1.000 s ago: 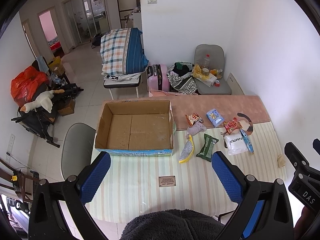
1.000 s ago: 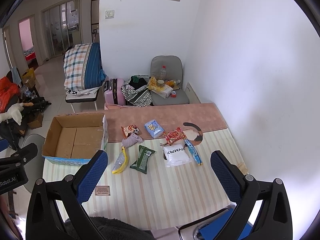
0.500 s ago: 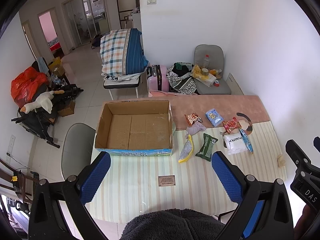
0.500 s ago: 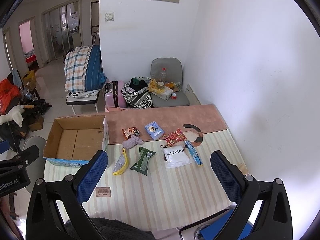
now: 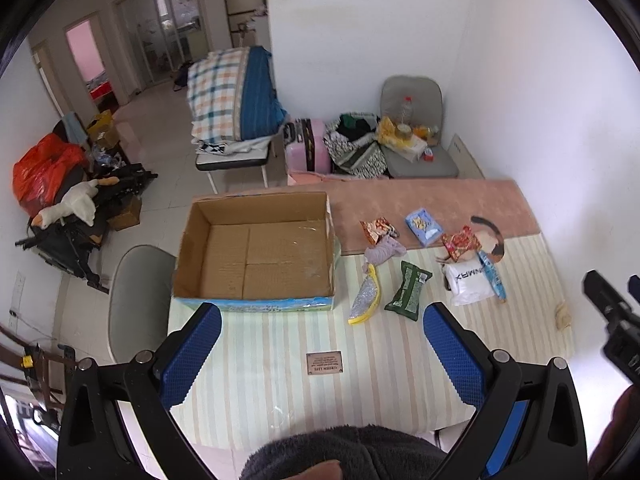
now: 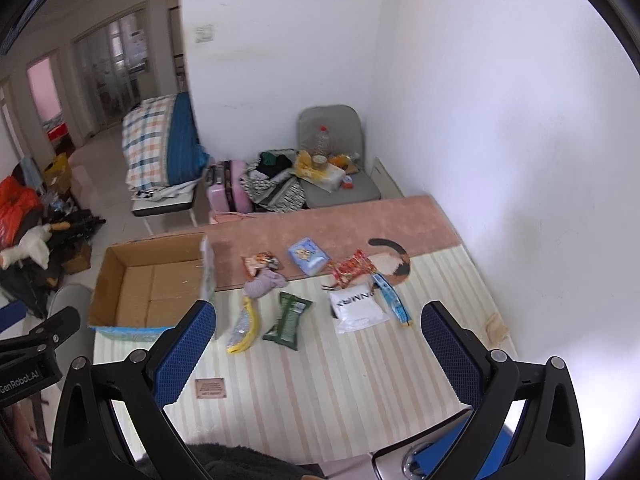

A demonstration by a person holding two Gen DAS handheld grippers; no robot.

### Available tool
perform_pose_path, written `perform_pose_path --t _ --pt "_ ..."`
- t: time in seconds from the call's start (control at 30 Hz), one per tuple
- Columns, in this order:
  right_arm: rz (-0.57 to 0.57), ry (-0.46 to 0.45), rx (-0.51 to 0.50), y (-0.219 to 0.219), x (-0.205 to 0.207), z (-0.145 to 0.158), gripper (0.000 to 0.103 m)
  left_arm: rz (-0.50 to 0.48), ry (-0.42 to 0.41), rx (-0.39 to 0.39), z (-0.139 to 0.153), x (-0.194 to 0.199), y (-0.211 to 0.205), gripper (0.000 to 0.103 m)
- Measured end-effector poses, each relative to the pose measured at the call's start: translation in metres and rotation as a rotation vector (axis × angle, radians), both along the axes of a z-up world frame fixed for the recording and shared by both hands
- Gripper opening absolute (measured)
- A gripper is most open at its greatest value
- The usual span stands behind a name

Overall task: Organize soft objects
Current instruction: 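Grasp the white NMAX bag with right tool while left tool grasps green snack bag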

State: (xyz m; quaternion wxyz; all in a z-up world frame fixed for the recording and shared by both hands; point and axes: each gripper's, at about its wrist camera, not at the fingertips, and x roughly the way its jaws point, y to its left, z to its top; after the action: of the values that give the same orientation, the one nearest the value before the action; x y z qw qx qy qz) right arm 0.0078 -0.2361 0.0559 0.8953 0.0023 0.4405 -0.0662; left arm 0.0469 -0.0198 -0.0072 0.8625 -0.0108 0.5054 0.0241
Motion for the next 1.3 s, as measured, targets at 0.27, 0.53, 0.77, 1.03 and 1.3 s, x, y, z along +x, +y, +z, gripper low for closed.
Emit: perform_pose_path --t 0.27,0.53,0.77,1.03,1.3 --pt "-0.103 0.186 0.052 -0.08 0.077 -0.096 0.103 -0.104 0.215 0.027 -0.107 0.099 -0.054 0.103" --pt "-0.158 0.462 0.147 -0.159 0.168 -0.248 0.103 -0.22 0.435 0.017 -0.23 0.184 -0.134 0.103" --pt "-0.055 0.647 0.146 -0.168 0.244 -0.363 0.103 -0.27 0.65 -0.038 -0.331 0.216 -0.175 0.101" --pt "0.066 0.803 0.107 -0.146 0.275 -0.432 0.103 -0.282 0.788 -0.028 -0.404 0.223 -0.188 0.089" --pt "0.127 0.919 0.046 -0.125 0.29 -0.475 0.103 -0.279 0.837 -0.01 -0.428 0.21 -0.19 0.037"
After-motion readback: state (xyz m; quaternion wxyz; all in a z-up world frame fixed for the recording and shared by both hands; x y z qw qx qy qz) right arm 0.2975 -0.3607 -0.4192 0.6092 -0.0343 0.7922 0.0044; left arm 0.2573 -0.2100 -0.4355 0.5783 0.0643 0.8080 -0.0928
